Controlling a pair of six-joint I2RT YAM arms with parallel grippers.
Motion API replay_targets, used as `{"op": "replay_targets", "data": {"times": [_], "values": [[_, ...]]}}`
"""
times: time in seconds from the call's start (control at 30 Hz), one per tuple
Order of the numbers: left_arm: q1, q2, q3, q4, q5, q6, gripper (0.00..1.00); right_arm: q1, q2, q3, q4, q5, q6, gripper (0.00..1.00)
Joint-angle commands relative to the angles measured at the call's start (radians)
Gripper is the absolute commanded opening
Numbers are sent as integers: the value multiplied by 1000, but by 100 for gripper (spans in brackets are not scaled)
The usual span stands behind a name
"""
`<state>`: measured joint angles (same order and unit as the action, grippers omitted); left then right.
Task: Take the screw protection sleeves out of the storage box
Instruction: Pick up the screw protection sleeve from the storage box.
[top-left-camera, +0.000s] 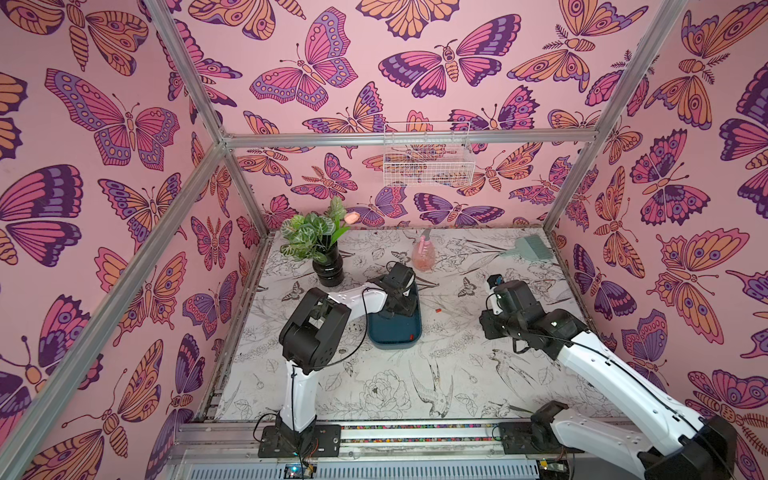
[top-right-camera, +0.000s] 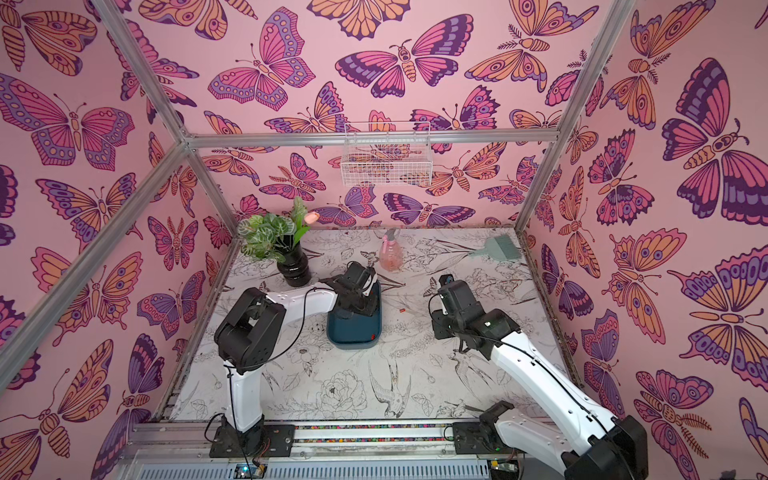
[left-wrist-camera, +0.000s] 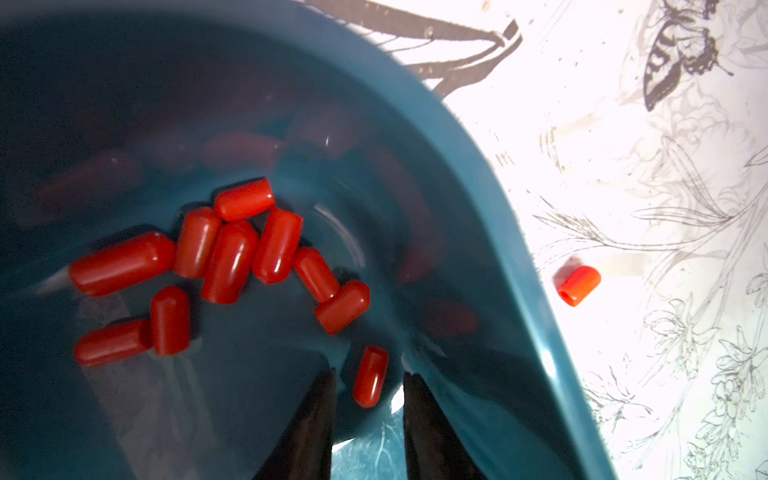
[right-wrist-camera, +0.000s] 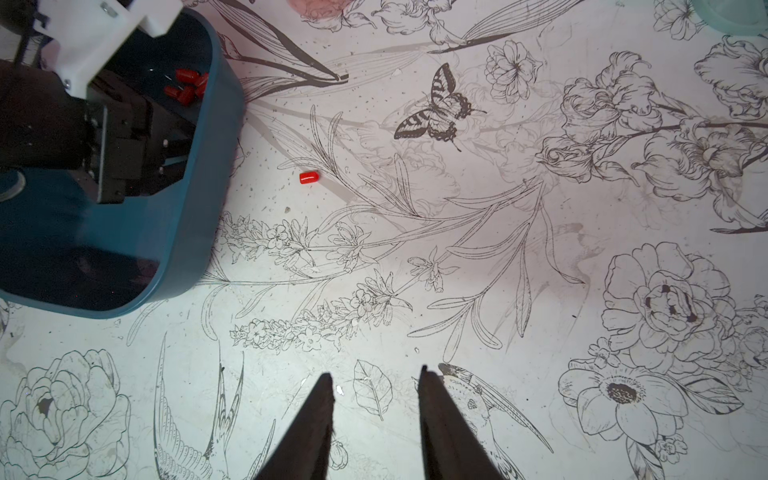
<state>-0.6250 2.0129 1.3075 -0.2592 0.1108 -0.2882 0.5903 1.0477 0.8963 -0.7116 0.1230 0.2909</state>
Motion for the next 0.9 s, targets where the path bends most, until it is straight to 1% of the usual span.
{"op": "replay_targets", "data": {"times": [0.0,0.23,0.3,0.33,0.53,0.63,0.87], "values": [[-6,34,13,-19,-10,13,31,-6,-7,-3,-14,11,9,39],[-9,46,31,-21,-5,10,29,-6,-13,-5,-12,11,10,38],[-9,47,34,-20,-4,11,27,-7,-11,-5,-11,10,11,38],[-9,48,35,-21,-1,12,22,-7,-9,-5,-10,10,10,38],[-12,48,35,-21,3,12,18,-6,-13,-4,-10,11,10,38],[-12,46,32,-21,1,13,13,-7,-17,-7,-9,11,10,38],[-12,19,27,-34,-8,13,12,-6,-20,-4,-11,11,11,38]]}}
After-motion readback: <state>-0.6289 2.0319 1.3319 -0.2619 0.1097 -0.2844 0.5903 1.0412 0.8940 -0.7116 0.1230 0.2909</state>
